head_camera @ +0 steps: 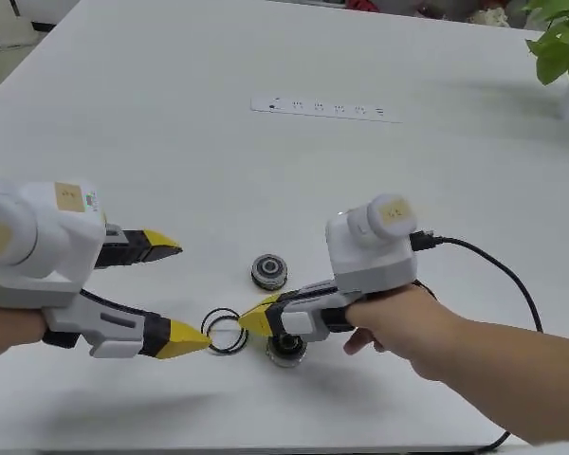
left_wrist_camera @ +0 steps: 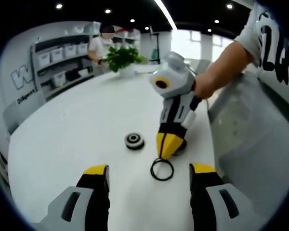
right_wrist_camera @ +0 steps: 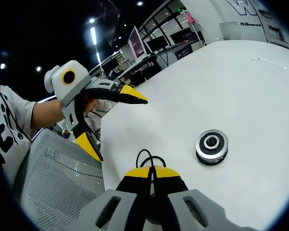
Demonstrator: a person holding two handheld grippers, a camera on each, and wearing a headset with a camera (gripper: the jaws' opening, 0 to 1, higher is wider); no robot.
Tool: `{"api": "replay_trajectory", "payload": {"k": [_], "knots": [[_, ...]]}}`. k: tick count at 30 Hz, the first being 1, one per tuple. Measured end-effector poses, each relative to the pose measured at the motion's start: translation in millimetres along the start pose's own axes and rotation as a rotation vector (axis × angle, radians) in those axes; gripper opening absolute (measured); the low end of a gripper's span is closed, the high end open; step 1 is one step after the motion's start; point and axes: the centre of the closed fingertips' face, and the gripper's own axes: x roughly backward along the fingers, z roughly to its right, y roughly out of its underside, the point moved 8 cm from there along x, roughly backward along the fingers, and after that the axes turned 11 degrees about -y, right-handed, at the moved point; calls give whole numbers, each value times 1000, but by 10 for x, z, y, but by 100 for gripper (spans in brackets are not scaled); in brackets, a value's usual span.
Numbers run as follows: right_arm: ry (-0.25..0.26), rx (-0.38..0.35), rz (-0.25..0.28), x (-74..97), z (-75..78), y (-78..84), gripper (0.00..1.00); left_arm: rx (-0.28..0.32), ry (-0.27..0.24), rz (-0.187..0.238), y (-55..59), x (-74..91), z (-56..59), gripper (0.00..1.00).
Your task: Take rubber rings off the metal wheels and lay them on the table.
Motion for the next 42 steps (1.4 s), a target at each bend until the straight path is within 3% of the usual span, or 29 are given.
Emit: {"api": "replay_trajectory", "payload": {"k": [19,27,42], "knots": [[34,65,-43,38,-15,-4,8,-18,10,-18,-7,-3,18,68],[61,82,-6,175,1,-90,11,-25,6,-19,-52,-9,-9,67],[116,102,49,406,118,-178,14,-49,8,-4,-240,-152,-80,64]]}}
